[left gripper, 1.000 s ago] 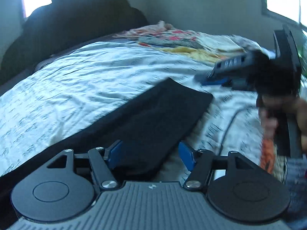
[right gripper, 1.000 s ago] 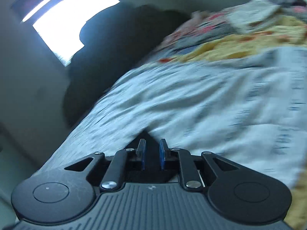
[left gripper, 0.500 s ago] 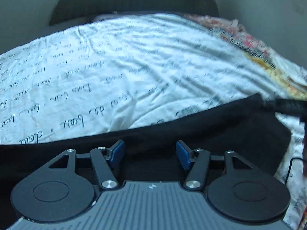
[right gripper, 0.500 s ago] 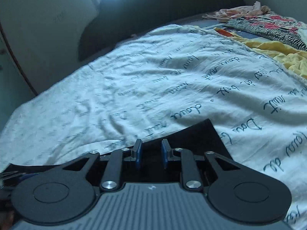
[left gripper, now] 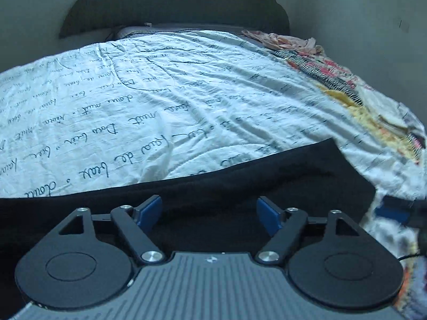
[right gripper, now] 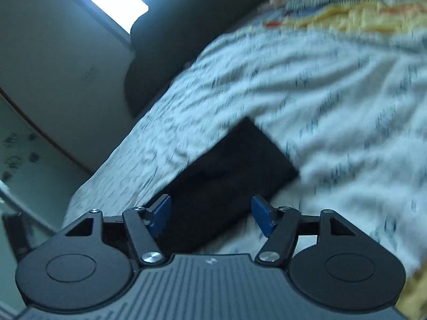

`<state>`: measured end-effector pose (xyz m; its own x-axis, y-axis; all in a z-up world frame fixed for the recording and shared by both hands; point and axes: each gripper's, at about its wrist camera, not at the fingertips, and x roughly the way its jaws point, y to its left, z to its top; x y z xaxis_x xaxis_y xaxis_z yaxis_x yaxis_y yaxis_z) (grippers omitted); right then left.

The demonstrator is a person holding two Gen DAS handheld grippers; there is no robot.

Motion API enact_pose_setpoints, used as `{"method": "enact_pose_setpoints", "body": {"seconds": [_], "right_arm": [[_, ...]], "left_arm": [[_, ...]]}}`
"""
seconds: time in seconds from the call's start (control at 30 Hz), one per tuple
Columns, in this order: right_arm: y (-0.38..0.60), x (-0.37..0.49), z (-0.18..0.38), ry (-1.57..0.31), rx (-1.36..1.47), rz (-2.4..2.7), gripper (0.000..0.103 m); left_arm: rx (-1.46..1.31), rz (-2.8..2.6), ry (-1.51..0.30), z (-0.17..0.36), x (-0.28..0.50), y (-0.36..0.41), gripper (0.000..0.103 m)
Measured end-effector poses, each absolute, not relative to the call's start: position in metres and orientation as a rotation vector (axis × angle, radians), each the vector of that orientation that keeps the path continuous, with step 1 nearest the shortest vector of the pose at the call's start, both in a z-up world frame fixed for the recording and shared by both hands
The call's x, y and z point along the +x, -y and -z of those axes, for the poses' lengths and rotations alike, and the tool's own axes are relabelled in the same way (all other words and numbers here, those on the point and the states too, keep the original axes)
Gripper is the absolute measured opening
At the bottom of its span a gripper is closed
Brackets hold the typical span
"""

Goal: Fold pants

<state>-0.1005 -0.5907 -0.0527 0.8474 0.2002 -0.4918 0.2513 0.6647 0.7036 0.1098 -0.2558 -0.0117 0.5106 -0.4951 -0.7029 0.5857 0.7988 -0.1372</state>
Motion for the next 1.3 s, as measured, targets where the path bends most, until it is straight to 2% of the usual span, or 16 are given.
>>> {"method": "enact_pose_setpoints", "body": {"seconds": [0.13,0.3,0.43,0.47,0.5,0.57,0.6,0.67,0.87,1.07,1.3], "right_arm": [[0.582,-0.089,0.077,-0.594,0.947,-0.019,0.067],[0.577,-0.062,0.096,-0.478,1.038,-0.03,0.066],[0.586,-0.047,0.106,-0.353,1.134,0.056,0.058],[0.588,-0.044,0.108,-0.342,1.154,0.082,0.049],[0.591,-0.042,0.11,-0.341,1.174,0.115,0.032],[0.595,-0.037,0.114,-0.363,1.183,0.16,0.01],[0.595,-0.035,0.114,-0.374,1.169,0.168,0.007],[0.588,-0.03,0.102,-0.399,1.052,0.177,0.006],[0.52,-0.011,0.044,-0.46,0.422,0.178,0.006],[0.432,-0.006,0.033,-0.495,-0.096,0.077,0.006],[0.377,-0.006,0.045,-0.462,-0.339,0.031,0.007]], "left_arm": [[0.124,0.675,-0.821,0.009,0.106,0.261,0.08],[0.12,0.661,-0.845,0.009,0.112,0.259,0.08],[0.042,0.671,-0.901,0.008,0.126,0.258,0.08],[0.02,0.678,-0.919,0.009,0.129,0.259,0.08],[-0.002,0.683,-0.938,0.01,0.132,0.259,0.08],[-0.037,0.687,-0.968,0.011,0.136,0.26,0.08],[-0.053,0.693,-0.979,0.012,0.137,0.26,0.08],[-0.08,0.704,-0.996,0.014,0.139,0.259,0.079],[-0.325,0.788,-1.085,0.02,0.153,0.251,0.08],[-0.626,0.906,-1.156,0.036,0.163,0.248,0.092],[-0.732,0.847,-1.196,0.056,0.172,0.245,0.09]]}}
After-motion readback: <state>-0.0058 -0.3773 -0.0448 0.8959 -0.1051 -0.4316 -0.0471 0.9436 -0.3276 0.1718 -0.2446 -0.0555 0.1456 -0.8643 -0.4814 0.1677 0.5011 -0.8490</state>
